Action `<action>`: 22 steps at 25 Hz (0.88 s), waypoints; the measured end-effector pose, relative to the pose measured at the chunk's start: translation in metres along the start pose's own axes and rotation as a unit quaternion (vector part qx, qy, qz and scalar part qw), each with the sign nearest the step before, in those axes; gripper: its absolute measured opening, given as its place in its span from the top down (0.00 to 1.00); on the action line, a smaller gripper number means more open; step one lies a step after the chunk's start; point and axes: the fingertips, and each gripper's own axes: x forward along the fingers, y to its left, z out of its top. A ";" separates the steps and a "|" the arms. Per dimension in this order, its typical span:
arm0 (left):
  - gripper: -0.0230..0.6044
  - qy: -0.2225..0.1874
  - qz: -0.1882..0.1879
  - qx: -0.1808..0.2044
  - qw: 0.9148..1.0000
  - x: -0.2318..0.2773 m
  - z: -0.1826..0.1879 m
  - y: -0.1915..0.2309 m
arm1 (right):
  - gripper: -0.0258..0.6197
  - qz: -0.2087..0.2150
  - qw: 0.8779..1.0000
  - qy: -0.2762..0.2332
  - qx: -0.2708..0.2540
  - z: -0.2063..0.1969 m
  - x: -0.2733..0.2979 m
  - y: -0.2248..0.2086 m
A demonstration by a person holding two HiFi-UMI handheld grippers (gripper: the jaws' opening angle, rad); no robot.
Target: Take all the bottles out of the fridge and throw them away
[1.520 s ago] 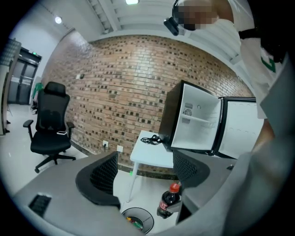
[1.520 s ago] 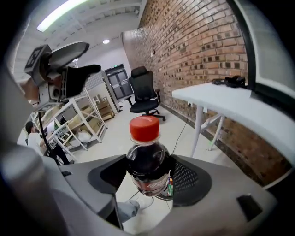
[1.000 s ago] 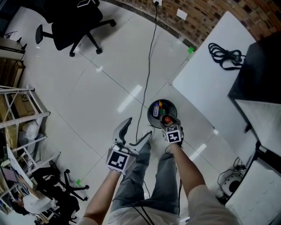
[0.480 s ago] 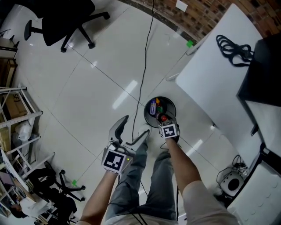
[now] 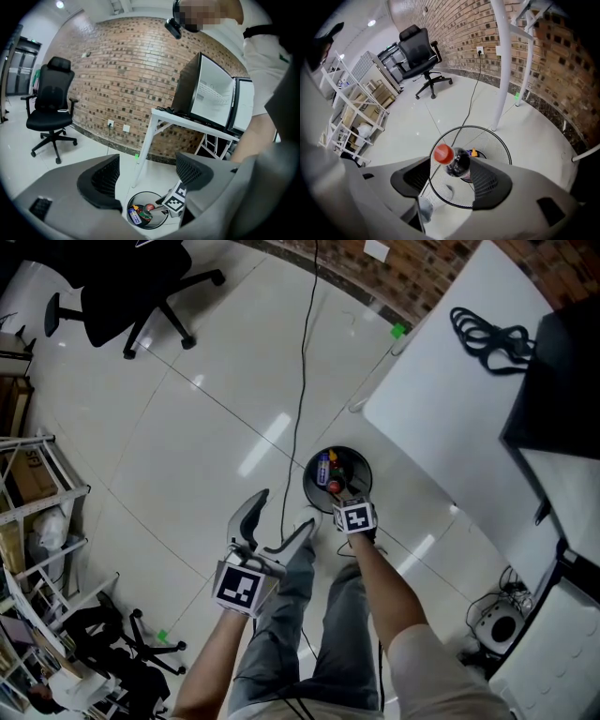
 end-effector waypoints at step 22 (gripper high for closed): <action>0.38 -0.021 -0.029 0.016 0.999 -0.005 0.067 -0.057 | 0.34 0.069 0.993 -0.091 0.001 0.033 -0.125 0.037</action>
